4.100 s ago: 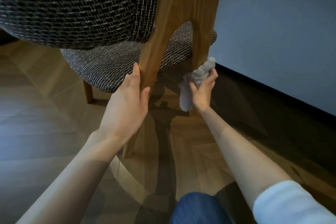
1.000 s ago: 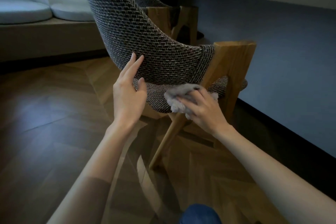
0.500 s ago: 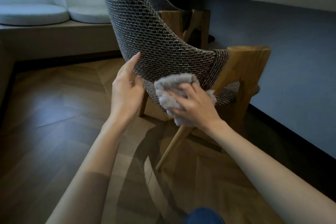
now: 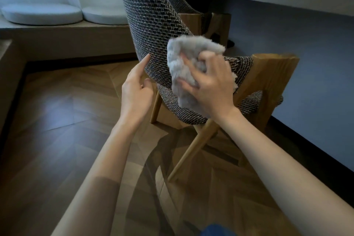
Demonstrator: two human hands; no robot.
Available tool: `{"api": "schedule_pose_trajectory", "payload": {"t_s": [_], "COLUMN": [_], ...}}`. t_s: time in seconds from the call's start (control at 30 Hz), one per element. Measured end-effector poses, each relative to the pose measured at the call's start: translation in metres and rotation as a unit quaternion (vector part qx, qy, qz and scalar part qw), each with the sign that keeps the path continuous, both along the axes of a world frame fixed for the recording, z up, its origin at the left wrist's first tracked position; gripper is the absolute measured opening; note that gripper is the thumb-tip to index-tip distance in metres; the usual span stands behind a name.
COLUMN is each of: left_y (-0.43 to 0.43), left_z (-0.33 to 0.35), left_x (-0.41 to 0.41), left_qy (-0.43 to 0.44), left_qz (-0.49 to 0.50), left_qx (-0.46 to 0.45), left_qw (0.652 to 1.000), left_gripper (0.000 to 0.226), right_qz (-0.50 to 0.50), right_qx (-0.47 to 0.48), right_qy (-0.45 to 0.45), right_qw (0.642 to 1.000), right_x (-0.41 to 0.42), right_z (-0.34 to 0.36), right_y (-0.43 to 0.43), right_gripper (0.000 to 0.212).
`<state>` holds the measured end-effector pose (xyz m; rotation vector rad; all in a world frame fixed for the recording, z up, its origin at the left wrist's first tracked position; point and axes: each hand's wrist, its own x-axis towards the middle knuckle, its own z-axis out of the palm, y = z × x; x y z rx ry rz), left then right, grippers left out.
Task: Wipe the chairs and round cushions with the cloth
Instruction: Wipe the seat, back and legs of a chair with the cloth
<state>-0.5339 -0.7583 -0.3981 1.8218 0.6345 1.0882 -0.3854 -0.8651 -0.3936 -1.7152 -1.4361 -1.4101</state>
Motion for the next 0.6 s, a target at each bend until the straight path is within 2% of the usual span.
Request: {"api": "schedule_pose_trajectory", "payload": {"t_s": [0.07,0.17,0.3,0.43,0.53,0.6], "left_y": [-0.001,0.000,0.005,0.009,0.013,0.013], "left_z": [-0.001,-0.002,-0.003,-0.005,-0.007,-0.009], "left_x": [-0.001,-0.003,-0.003,0.000,0.001,0.000], "left_qy": [0.004,0.007,0.008,-0.001,0.005,0.010], "left_qz": [-0.007,-0.013,-0.011,-0.005,-0.016,-0.025], "left_qx": [0.004,0.010,0.009,0.005,0.009,0.003], "left_qw": [1.000,1.000,1.000,1.000,1.000,1.000], "left_gripper": [0.062,0.062,0.064,0.065,0.066,0.066], "right_qz": [0.019,0.064,0.103,0.027,-0.012,-0.021], "right_qx": [-0.050,-0.087,-0.012,0.005,-0.004,-0.045], "right_qy": [-0.021,0.002,0.005,-0.004,-0.037,-0.046], "right_qw": [0.998,0.994,0.995,1.000,0.999,0.998], "right_x": [0.001,-0.005,-0.022,-0.023,-0.018,-0.018], "right_z": [-0.021,-0.026,0.024,0.047,0.018,-0.009], "right_y": [-0.006,-0.015,-0.003,0.027,0.033,0.028], "right_gripper": [0.040,0.036,0.045,0.048,0.030,0.016]}}
